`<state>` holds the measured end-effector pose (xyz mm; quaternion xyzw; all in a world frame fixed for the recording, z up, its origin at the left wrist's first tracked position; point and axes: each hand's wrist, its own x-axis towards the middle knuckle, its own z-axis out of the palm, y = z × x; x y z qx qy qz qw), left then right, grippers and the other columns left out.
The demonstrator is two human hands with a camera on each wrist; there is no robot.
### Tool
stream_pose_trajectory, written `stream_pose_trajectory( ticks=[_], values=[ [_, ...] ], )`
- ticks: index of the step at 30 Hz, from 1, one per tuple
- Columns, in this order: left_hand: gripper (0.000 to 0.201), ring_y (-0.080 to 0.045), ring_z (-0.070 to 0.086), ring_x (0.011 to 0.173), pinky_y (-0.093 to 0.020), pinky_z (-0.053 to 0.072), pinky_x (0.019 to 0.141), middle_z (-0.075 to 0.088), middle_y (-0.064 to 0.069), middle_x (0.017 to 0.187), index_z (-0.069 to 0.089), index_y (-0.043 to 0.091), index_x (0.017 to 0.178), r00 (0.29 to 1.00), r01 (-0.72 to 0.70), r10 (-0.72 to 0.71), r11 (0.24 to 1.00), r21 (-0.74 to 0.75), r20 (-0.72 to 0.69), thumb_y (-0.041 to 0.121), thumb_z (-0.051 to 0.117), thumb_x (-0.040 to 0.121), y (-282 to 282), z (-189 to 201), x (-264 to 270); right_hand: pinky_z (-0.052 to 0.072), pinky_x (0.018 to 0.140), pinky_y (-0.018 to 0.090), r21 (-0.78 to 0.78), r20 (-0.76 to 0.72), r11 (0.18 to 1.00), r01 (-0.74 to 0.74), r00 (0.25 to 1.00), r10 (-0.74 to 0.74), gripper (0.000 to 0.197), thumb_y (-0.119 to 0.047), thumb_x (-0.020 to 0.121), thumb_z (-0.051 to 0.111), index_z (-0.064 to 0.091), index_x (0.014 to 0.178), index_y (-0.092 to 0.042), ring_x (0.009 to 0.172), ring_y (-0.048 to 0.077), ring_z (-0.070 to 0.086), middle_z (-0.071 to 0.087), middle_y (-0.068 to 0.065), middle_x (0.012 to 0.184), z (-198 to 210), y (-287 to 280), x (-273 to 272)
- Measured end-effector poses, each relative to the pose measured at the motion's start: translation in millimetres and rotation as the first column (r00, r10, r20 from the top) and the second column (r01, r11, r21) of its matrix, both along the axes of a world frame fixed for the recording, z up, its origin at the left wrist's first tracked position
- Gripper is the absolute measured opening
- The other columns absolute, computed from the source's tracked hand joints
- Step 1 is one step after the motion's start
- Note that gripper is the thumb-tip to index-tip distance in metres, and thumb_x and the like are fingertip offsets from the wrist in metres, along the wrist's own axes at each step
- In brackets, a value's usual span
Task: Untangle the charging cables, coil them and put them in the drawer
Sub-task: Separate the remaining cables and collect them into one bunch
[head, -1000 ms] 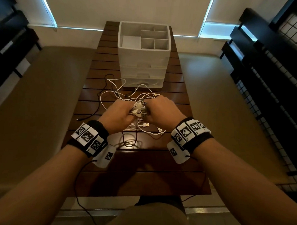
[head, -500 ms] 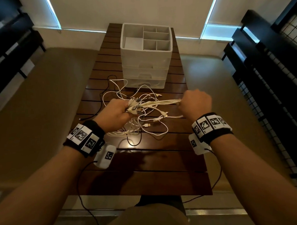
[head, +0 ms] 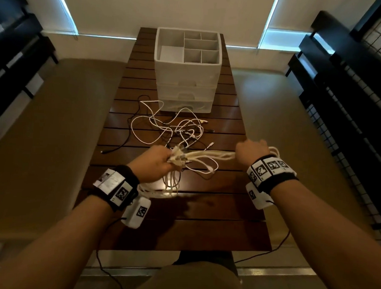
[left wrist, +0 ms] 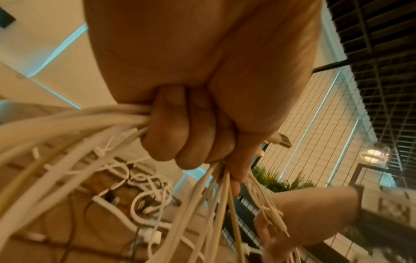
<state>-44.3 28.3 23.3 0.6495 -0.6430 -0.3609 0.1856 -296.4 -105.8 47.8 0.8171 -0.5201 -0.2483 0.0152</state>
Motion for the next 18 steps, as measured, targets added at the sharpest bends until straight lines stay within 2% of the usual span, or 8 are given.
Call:
stream_pose_trajectory(
  ticks=[3,5,8,10,12,14,16,18],
  values=[
    [0.021,0.001,0.06,0.063,-0.018,0.042,0.061,0.068,0.004,0.072,0.073,0.024,0.075,0.999,0.043,-0.045,0.996,0.08,0.025,0.024,0.074,0.096,-2,-23,-9,0.04,0.106,0.048,0.235,-0.088,0.972,-0.027,0.995,0.049,0.074,-0.061,0.078,0.081,0.057,0.136,-0.021,0.13,0.031,0.053,0.059,0.006,0.137,-1,4,5],
    [0.023,0.003,0.062,0.066,-0.022,0.043,0.065,0.07,0.009,0.075,0.07,0.031,0.073,0.997,0.06,-0.065,0.991,0.123,0.038,0.022,0.073,0.095,-5,-33,-12,0.037,0.114,0.053,0.285,0.127,0.948,-0.143,0.986,0.111,0.102,-0.062,0.07,0.085,0.038,0.154,-0.029,0.143,0.031,0.038,0.042,0.006,0.153,5,5,15],
    [0.012,-0.01,0.067,0.074,-0.03,0.049,0.07,0.072,0.002,0.081,0.074,0.017,0.083,0.994,0.094,-0.101,0.987,0.13,0.045,0.02,0.073,0.094,-10,-35,-20,0.04,0.116,0.048,0.414,0.485,0.849,-0.328,0.869,0.099,0.109,-0.052,0.072,0.087,0.027,0.16,-0.032,0.145,0.024,0.036,0.037,0.001,0.159,9,18,39],
    [0.018,-0.014,0.06,0.066,-0.027,0.045,0.063,0.065,0.002,0.071,0.068,0.014,0.078,0.993,0.093,-0.099,0.99,0.105,0.061,0.019,0.073,0.095,-10,-28,-25,0.05,0.103,0.038,0.485,0.562,0.803,-0.346,0.827,0.016,0.101,-0.045,0.073,0.089,0.033,0.155,-0.027,0.126,0.019,0.054,0.054,-0.002,0.143,-7,30,54],
    [0.022,-0.007,0.056,0.058,-0.019,0.041,0.056,0.061,0.005,0.066,0.067,0.018,0.076,0.997,0.057,-0.06,0.996,0.063,0.046,0.024,0.074,0.096,-7,-24,-22,0.052,0.086,0.032,0.454,0.608,0.817,-0.356,0.794,0.008,0.071,-0.036,0.08,0.086,0.05,0.138,-0.02,0.104,0.018,0.064,0.065,-0.004,0.117,-24,40,61],
    [0.02,-0.007,0.062,0.062,-0.025,0.047,0.059,0.068,0.004,0.07,0.075,0.016,0.083,0.999,-0.038,0.039,0.999,0.015,-0.035,0.03,0.074,0.097,0,-23,-8,0.051,0.082,0.033,0.367,0.641,0.845,-0.39,0.764,0.074,0.038,-0.034,0.09,0.077,0.064,0.12,-0.015,0.1,0.023,0.067,0.07,0.001,0.109,-36,38,61],
    [0.017,-0.003,0.062,0.061,-0.02,0.046,0.056,0.07,0.008,0.073,0.078,0.02,0.086,0.955,-0.24,0.233,0.971,-0.018,-0.185,0.028,0.071,0.099,11,-20,11,0.048,0.077,0.033,0.328,0.571,0.867,-0.374,0.81,0.133,0.026,-0.036,0.098,0.066,0.071,0.109,-0.012,0.097,0.026,0.067,0.072,0.006,0.106,-42,32,53],
    [0.028,-0.005,0.049,0.047,-0.017,0.037,0.046,0.061,0.01,0.061,0.076,0.016,0.085,0.826,-0.448,0.417,0.894,0.007,-0.379,0.031,0.063,0.104,22,-13,29,0.045,0.073,0.03,0.342,0.415,0.887,-0.312,0.897,0.156,0.027,-0.037,0.099,0.063,0.072,0.107,-0.013,0.097,0.028,0.068,0.073,0.008,0.106,-52,30,42]
  ],
)
